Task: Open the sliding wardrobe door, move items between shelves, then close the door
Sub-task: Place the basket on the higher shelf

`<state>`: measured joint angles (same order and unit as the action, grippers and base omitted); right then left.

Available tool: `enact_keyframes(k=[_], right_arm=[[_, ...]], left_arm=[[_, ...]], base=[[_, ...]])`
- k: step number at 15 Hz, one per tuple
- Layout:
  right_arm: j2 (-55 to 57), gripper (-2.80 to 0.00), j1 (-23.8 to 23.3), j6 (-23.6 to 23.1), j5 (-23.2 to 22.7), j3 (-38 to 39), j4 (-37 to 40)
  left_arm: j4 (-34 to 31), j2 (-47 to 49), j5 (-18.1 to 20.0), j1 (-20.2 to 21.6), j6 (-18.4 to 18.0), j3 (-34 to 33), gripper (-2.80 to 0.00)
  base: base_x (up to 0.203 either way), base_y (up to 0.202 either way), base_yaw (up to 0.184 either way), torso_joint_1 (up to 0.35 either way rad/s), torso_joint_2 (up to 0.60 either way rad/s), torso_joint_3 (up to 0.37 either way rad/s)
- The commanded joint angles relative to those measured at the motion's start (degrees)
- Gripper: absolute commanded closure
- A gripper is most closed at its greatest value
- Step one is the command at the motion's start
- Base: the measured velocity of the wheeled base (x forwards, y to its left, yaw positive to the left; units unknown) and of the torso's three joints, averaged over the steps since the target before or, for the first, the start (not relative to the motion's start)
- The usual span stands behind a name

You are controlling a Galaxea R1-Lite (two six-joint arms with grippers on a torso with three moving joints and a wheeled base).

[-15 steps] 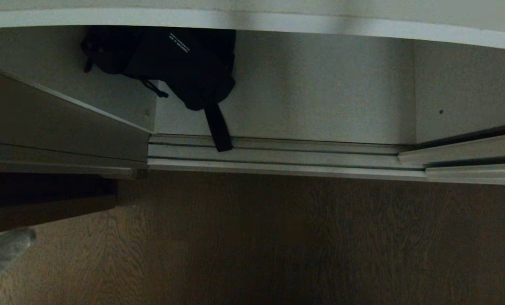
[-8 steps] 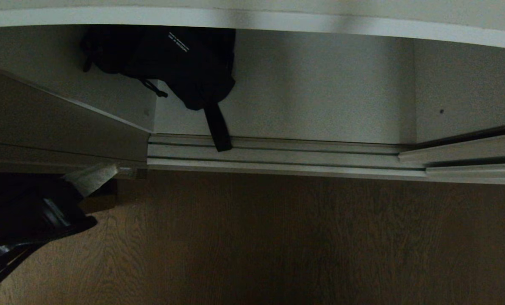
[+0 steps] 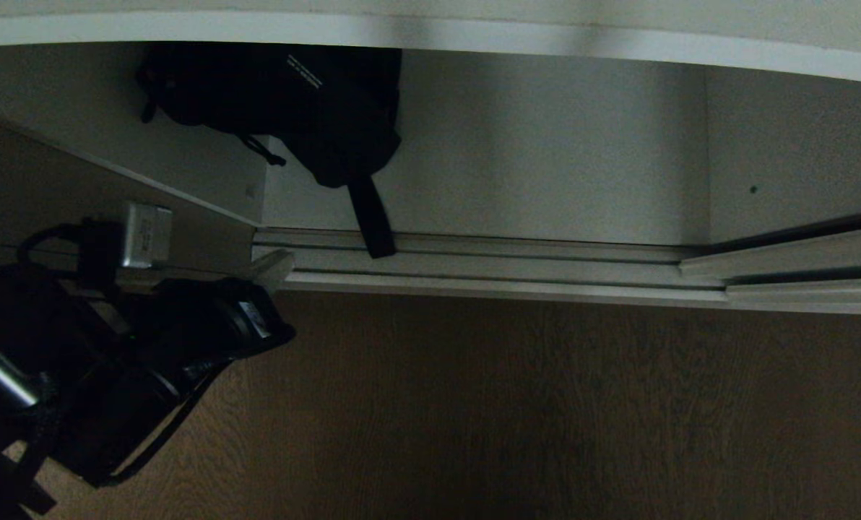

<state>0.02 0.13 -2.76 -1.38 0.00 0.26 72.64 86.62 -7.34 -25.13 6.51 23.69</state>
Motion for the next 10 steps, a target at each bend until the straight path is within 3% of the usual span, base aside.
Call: enact_keyframes(k=[1,3,5,10], right_arm=[[-0.11,0.0,0.04,-0.05,-0.03,0.0,0.01],[-0.11,0.0,0.04,-0.05,-0.03,0.0,0.01],[-0.11,0.0,0.04,-0.05,-0.03,0.0,0.01],[-0.11,0.0,0.04,-0.05,-0.03,0.0,0.01]], left_arm=[[4.82,7.83,-2.49,-1.2,-0.13,0.84,0.0],[12.87,12.78,-6.45,-1.23,-1.08,3.45,0.0],[14.89,14.58,-12.02,-1.23,-3.66,7.39,0.0],[15.02,17.47,-14.22,-0.97,-5.04,15.72,0.0]], base=[[0.0,0.0,0.0,0.0,0.0,0.0],[0.0,0.0,0.0,0.0,0.0,0.0],[0.0,0.0,0.0,0.0,0.0,0.0],[0.0,0.0,0.0,0.0,0.0,0.0]])
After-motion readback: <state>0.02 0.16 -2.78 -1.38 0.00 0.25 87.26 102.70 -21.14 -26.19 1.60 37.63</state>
